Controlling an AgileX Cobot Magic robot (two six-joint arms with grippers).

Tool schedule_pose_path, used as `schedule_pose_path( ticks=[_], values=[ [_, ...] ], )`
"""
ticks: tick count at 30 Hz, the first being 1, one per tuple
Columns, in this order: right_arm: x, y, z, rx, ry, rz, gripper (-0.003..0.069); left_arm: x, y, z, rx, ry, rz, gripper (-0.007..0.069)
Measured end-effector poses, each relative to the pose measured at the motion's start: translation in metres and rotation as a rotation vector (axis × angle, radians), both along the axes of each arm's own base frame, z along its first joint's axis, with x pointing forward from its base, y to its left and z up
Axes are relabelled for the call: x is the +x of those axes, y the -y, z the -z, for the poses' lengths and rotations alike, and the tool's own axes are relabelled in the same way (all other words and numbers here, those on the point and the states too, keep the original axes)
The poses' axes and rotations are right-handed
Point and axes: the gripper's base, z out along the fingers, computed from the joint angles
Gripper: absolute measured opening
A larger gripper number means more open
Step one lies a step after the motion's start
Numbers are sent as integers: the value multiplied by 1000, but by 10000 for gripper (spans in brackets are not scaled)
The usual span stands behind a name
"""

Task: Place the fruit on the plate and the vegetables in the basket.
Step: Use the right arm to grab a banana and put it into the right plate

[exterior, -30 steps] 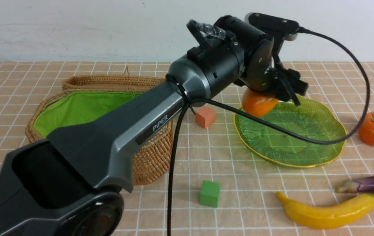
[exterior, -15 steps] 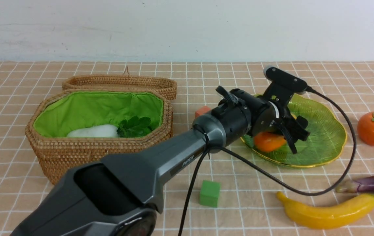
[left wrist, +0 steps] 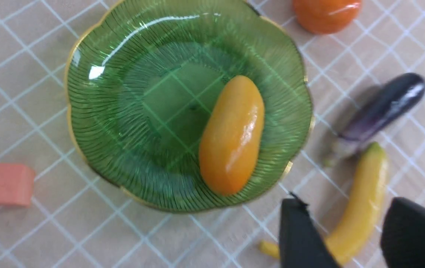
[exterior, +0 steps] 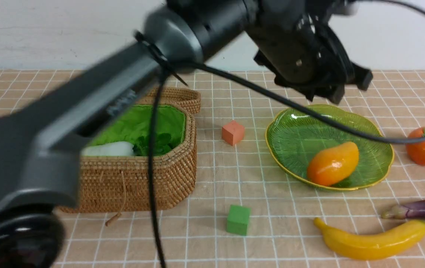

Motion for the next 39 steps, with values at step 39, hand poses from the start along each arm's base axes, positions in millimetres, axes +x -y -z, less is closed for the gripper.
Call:
schedule_pose_path(
  ticks=[39],
  values=[
    [224, -65, 191, -616, -518, -675, 526, -314, -303, 65, -377, 380, -34, -13]
  ],
)
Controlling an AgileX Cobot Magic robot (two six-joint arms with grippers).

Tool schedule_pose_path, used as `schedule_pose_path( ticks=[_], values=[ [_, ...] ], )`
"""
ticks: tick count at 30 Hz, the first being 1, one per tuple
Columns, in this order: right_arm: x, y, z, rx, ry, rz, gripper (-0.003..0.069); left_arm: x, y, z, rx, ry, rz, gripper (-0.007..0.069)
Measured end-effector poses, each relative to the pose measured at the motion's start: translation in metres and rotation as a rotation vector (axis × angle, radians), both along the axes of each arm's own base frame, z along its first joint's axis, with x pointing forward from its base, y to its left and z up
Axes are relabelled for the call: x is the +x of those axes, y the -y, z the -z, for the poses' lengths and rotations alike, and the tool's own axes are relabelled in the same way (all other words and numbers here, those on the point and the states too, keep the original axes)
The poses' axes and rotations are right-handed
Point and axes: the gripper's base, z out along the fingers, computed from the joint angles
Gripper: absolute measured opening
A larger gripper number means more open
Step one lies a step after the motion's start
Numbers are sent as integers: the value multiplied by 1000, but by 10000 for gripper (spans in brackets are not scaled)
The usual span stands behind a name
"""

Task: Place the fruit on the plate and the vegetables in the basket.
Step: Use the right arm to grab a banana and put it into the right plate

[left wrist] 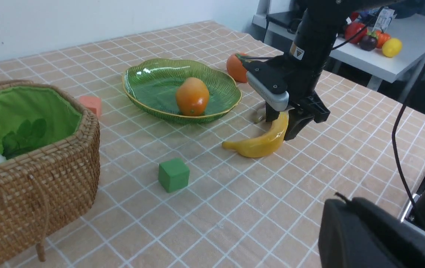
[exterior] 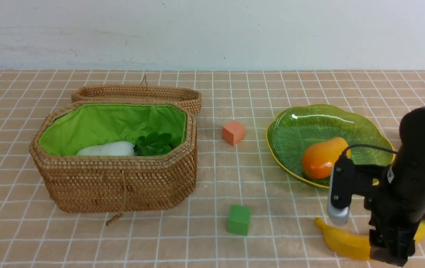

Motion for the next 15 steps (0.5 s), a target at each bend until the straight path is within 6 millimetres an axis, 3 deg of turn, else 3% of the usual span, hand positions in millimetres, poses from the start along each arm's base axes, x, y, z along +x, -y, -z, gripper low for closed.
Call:
schedule_pose_path(
  ticks=[5, 9, 13, 15],
  values=[
    [9, 0, 22, -40, -25, -28, 528, 7, 6, 1, 24, -24, -1, -13],
    [16, -2, 41, -49, -46, -34, 439, 13, 12, -1, 27, -31, -6, -13],
    [17, -3, 43, -53, -61, -35, 332, 16, 14, -3, 12, -18, -10, -13],
    [17, -3, 43, -49, -65, -30, 318, 17, 14, -5, -4, -3, -15, -13]
  ],
)
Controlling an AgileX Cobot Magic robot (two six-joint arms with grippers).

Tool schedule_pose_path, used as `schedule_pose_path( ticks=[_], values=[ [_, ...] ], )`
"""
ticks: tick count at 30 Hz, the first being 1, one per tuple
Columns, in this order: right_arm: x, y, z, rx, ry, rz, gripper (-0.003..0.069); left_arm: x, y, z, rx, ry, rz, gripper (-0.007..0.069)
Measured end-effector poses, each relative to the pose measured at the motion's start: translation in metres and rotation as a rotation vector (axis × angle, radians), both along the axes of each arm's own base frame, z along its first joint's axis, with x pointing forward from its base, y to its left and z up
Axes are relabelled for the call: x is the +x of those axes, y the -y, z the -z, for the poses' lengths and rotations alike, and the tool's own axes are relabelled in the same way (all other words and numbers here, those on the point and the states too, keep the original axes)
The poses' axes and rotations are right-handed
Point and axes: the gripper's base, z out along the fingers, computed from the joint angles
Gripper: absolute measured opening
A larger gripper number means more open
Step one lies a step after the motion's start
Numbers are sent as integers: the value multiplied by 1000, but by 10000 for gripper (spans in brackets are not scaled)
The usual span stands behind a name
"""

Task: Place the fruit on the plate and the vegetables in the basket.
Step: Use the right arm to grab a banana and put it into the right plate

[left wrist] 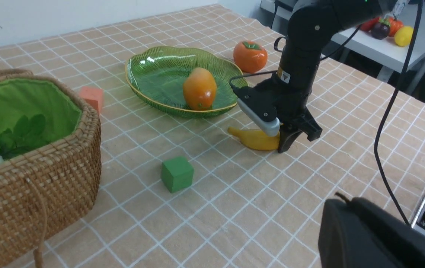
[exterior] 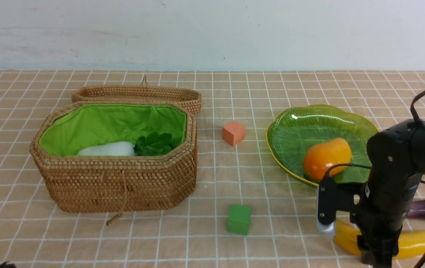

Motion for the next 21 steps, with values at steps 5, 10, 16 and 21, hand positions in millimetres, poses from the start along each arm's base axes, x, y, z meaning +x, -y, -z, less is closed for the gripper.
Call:
schedule_pose_path(
  ticks=[5, 10, 16, 21],
  values=[
    [-7, -13, -16, 46, -27, 33, 318, 1, 0, -2, -14, 16, -5, -13],
    [1, -35, -95, 236, 142, 207, 318, 2, 0, -5, -40, 44, -12, -13],
    [67, 4, -148, 449, 408, 768, 318, 2, 0, -9, -71, 74, -19, -13],
    [136, 51, -116, 425, 452, 942, 318, 3, -1, -11, -80, 98, -27, -13]
  ],
)
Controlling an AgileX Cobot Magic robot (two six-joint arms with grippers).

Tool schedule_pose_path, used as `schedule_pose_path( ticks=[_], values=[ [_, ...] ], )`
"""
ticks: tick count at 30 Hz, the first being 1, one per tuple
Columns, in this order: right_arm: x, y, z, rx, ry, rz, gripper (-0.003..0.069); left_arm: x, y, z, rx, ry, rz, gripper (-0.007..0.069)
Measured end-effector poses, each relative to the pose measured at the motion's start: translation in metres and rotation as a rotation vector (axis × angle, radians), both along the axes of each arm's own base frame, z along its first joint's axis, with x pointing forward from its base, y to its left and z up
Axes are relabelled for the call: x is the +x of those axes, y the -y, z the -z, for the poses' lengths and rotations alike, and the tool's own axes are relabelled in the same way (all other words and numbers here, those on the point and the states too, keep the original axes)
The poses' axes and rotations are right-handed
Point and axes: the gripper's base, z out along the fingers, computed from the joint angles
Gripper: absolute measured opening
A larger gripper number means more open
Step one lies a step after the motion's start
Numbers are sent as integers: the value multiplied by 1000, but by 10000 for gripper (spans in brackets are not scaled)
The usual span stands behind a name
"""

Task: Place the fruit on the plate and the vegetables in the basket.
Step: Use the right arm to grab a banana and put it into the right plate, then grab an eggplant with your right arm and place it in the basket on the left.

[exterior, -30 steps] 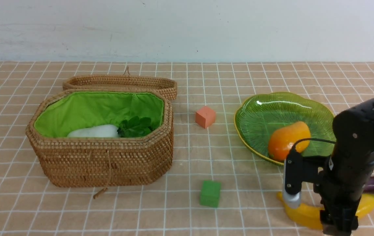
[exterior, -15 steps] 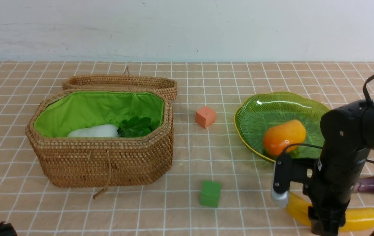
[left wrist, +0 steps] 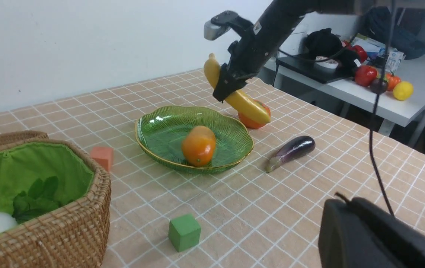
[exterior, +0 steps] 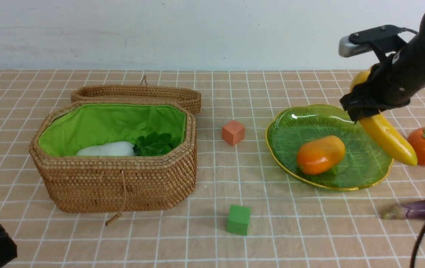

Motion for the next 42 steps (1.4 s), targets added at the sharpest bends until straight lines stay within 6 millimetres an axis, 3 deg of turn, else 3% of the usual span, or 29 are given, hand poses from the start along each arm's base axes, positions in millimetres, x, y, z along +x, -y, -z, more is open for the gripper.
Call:
schedule_pose_path(
  ticks=[2, 6, 9, 12, 15, 16, 19, 21, 24, 25, 28, 31, 32, 34, 38, 40, 41, 42],
  values=[
    [24, 10, 21, 4, -18, 36, 318, 0, 0, 0, -2, 4, -1, -13],
    [46, 18, 41, 53, -48, 86, 316, 0, 0, -2, -11, 13, -3, -13],
    [51, 14, 51, 92, -82, 97, 334, 0, 0, -2, -10, 13, -3, -13],
    [52, 10, 54, 106, -96, 95, 438, 1, 0, -1, 2, 15, -7, -13],
    [49, 7, 50, 116, -114, 91, 630, 4, 3, 1, 23, 2, -9, -13],
    [48, 7, 49, 116, -120, 90, 636, 5, 3, 1, 25, 0, -9, -13],
    [37, 7, 33, 130, -165, 112, 668, 9, 7, 2, 43, -15, -9, -13],
    [21, 10, 11, 120, -219, 130, 631, 11, 9, 3, 55, -25, -10, -13],
    [4, 15, -16, 72, -235, 129, 549, 14, 12, 4, 68, -36, -10, -13],
    [-8, 21, -34, 18, -211, 109, 451, 16, 14, 5, 80, -38, -9, -13],
    [-32, 25, -46, -51, -207, 33, 317, 18, 16, 7, 126, -23, -2, -13],
    [-57, 27, -33, -97, -282, -47, 264, 18, 16, 8, 163, -1, 4, -13],
    [-57, 27, -33, -97, -283, -47, 263, 18, 16, 8, 163, -1, 4, -13],
    [-74, 32, -8, -181, -382, -130, 279, 18, 16, 9, 174, 3, 7, -13],
    [-87, 41, 25, -331, -477, -292, 391, 18, 16, 11, 196, -15, 13, -13],
    [-89, 42, 34, -366, -470, -364, 472, 18, 16, 12, 198, -17, 13, -13],
    [-89, 42, 34, -368, -470, -369, 480, 18, 16, 12, 198, -17, 13, -13],
    [-88, 42, 40, -391, -444, -411, 540, 18, 16, 12, 199, -17, 14, -13]
  ],
)
